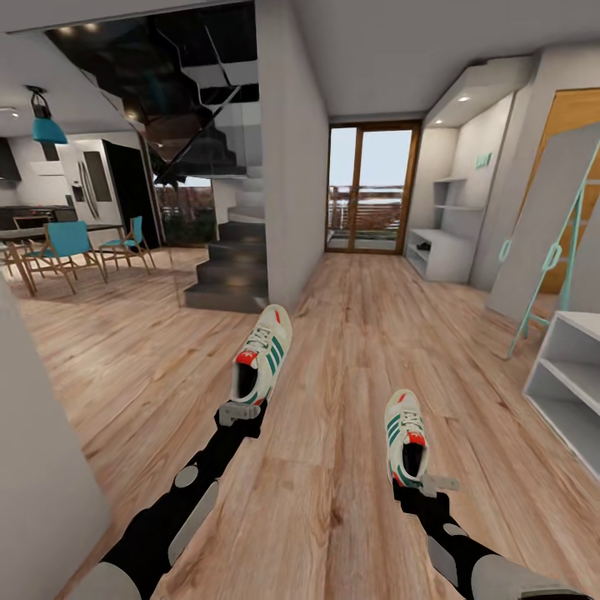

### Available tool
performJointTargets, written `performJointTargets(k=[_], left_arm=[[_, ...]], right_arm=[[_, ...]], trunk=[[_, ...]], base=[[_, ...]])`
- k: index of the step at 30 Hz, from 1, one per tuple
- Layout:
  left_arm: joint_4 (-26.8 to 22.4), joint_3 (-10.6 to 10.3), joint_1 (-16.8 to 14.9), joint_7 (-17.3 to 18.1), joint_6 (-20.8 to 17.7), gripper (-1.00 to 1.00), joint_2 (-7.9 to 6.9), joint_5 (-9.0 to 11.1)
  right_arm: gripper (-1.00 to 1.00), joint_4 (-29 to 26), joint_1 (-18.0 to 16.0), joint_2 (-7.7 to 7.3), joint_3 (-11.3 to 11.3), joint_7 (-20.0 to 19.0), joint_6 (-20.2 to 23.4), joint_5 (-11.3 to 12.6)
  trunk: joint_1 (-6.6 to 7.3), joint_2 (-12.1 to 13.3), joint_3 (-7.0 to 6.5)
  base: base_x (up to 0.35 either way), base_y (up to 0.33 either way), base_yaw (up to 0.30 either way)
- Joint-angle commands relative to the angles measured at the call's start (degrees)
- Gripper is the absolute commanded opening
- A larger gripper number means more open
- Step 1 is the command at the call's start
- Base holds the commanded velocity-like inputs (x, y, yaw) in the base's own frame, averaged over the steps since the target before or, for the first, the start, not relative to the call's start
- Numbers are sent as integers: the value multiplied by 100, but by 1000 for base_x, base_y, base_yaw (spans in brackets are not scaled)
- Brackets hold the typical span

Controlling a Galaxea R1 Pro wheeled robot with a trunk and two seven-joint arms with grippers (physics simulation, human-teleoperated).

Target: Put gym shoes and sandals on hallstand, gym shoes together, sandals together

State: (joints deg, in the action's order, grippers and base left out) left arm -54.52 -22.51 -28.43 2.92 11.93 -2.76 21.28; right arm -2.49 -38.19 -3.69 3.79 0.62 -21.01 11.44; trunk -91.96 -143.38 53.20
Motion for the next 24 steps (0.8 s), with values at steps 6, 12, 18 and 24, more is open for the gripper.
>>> performJointTargets(k=[6,12,18,24], left_arm=[[4,-17,-5,16,20,-100,-5,60],[4,-17,-5,16,20,-100,-5,60],[5,-17,-5,16,20,-100,-5,60],[3,-17,-5,16,20,-100,-5,60]], right_arm=[[-100,3,-4,0,43,8,-17,42],[-100,5,-4,0,43,8,-17,42],[-100,3,-4,0,43,8,-17,42],[-100,3,-4,0,43,8,-17,42]], trunk=[[-2,-2,6],[-2,-2,6],[-2,-2,6],[-2,-2,6]], base=[[346,0,0],[346,0,0],[346,0,0],[346,-37,0]])
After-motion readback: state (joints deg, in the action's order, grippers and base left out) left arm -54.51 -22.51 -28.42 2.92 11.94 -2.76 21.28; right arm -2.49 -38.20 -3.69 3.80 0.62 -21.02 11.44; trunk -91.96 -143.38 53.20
